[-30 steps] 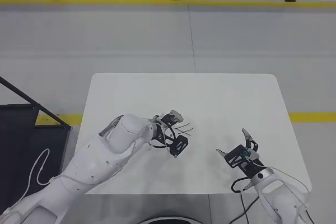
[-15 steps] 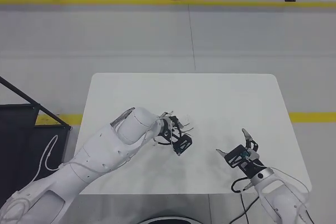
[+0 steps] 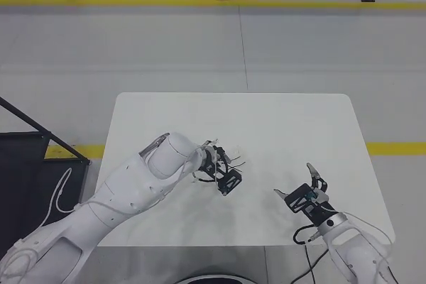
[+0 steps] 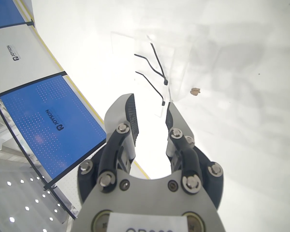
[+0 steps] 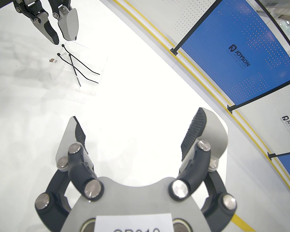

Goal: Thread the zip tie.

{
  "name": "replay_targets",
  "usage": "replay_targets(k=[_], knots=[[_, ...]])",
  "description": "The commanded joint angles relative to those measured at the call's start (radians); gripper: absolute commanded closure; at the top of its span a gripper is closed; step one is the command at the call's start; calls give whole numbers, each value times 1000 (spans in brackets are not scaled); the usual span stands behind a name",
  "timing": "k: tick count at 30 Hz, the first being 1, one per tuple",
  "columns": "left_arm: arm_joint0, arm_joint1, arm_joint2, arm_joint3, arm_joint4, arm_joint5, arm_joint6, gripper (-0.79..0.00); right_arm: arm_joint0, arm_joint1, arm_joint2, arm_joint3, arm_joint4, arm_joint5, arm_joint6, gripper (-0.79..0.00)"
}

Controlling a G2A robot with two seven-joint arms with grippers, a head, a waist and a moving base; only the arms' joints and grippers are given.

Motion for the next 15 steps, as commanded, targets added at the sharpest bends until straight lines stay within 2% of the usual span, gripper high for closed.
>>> replay_targets(k=[1, 15], knots=[[0, 0, 3, 2, 1, -2, 2, -342, 0, 0, 0, 0, 0, 0, 0, -785], [-15, -8, 29, 25, 2, -7, 0, -311, 0, 0, 0, 0, 0, 0, 0, -785]])
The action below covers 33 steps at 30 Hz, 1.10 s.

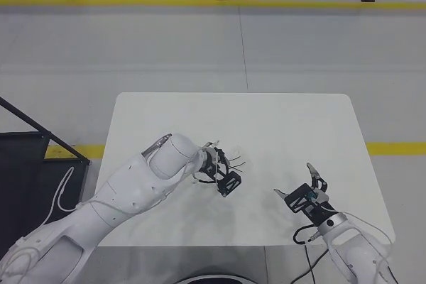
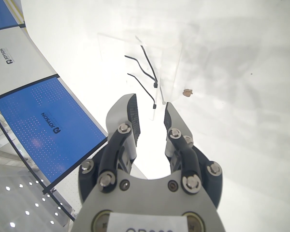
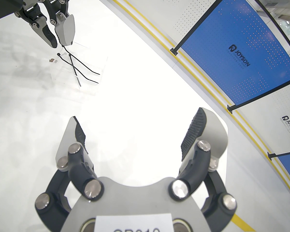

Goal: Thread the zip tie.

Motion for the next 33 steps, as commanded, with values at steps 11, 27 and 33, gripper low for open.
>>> replay_targets(k=[11, 27, 33], knots=[[-15, -8, 23, 22, 1, 1, 2, -259, 0, 0, 0, 0, 0, 0, 0, -785], [-22, -12, 32, 31, -4, -3, -6, -15, 0, 0, 0, 0, 0, 0, 0, -785], [-24, -11, 31, 29, -2, -2, -6, 0, 0, 0, 0, 0, 0, 0, 0, -785]])
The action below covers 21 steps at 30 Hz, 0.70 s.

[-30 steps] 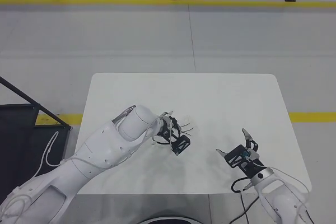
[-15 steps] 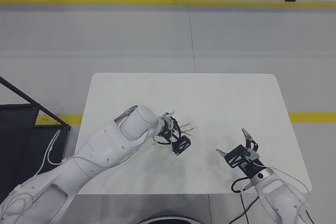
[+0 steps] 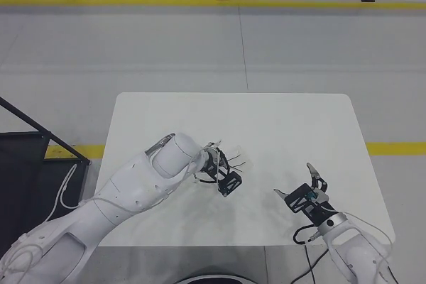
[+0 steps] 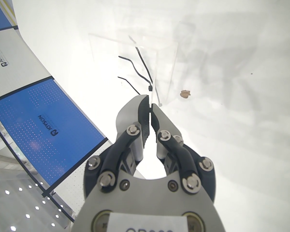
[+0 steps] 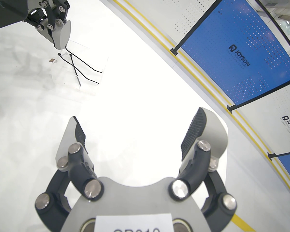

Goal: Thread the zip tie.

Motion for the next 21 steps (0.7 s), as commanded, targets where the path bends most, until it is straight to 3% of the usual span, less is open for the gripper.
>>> replay_targets(k=[1, 13, 21], knots=[[0, 2, -4, -4, 1, 1, -2, 0, 0, 0, 0, 0, 0, 0, 0, -785], [43, 31, -64, -106, 10, 5, -35, 0, 0, 0, 0, 0, 0, 0, 0, -785], [146, 97, -165, -269, 76, 81, 15, 0, -13, -1, -7, -23, -5, 25, -47, -785]])
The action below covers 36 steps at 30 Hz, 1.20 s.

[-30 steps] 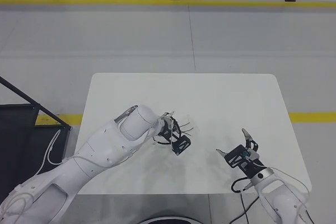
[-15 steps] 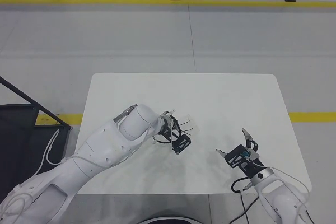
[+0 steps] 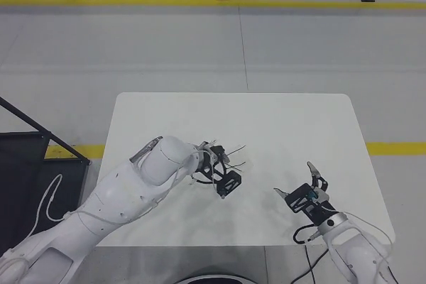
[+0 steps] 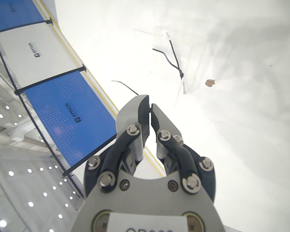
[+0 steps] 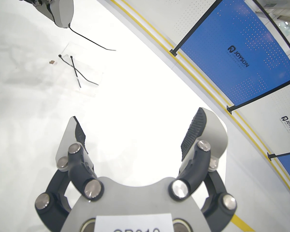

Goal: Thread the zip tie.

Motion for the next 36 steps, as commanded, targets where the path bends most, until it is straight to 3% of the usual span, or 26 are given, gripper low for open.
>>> replay_targets(k=[1, 10, 16, 28, 36], knots=[[39, 21, -33, -46, 23, 25, 23, 0, -13, 0, -7, -15, -10, 3, -15, -785], [226, 122, -209, -213, 140, 145, 212, 0, 13, -1, -103, -24, -1, -118, -42, -785], [341, 181, -315, -268, 251, 239, 362, 0, 45, 6, -85, 2, 47, -235, -73, -785], [344, 175, -300, -249, 208, 269, 353, 0, 49, 7, -89, 1, 33, -229, -76, -785], [269, 175, -280, -173, 146, 261, 515, 0, 33, 16, -163, -75, -313, -109, -121, -785]])
